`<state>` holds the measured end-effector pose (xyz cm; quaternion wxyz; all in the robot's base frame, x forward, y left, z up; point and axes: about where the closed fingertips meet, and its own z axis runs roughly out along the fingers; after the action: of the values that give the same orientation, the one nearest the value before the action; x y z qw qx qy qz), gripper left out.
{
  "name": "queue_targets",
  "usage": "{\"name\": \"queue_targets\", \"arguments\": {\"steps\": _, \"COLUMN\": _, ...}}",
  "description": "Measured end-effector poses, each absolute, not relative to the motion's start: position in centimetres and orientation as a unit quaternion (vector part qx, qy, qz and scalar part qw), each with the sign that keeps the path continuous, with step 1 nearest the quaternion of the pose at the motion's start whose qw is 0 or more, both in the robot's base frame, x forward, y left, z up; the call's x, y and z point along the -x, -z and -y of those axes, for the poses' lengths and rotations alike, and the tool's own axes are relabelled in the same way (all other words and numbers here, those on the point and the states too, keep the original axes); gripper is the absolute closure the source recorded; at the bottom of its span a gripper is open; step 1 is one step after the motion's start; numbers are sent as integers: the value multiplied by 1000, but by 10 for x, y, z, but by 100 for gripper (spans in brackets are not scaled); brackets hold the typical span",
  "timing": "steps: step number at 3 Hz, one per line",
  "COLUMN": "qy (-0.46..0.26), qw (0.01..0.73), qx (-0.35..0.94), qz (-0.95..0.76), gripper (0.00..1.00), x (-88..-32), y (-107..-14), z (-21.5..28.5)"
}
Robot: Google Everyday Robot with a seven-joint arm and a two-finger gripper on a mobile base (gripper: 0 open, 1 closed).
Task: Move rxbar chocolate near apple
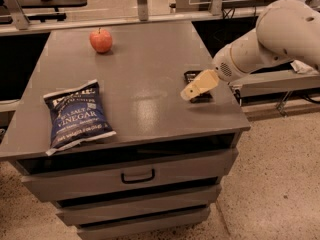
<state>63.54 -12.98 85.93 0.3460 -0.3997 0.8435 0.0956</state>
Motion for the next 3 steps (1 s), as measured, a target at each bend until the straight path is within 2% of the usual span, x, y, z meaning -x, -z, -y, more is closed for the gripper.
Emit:
{"name": "queue_targets", "arguments": {"steps": 1, "qy": -107, "qw": 343, "qx": 374, "qz": -855, "gripper": 0, "x": -644, "y": -842, "z": 124}}
{"name": "queue_targets", "arguments": {"steps": 2, "qy": -112, "qw": 341, "qx": 357, "qz": -862, "gripper": 16, "x": -648, "y": -829, "z": 124}}
{"name": "queue_targets", "arguments": {"steps": 3, "qy": -115, "qw": 343, "qx": 349, "qz": -864, "gripper": 39, "x": -650, "y": -824, "z": 124}}
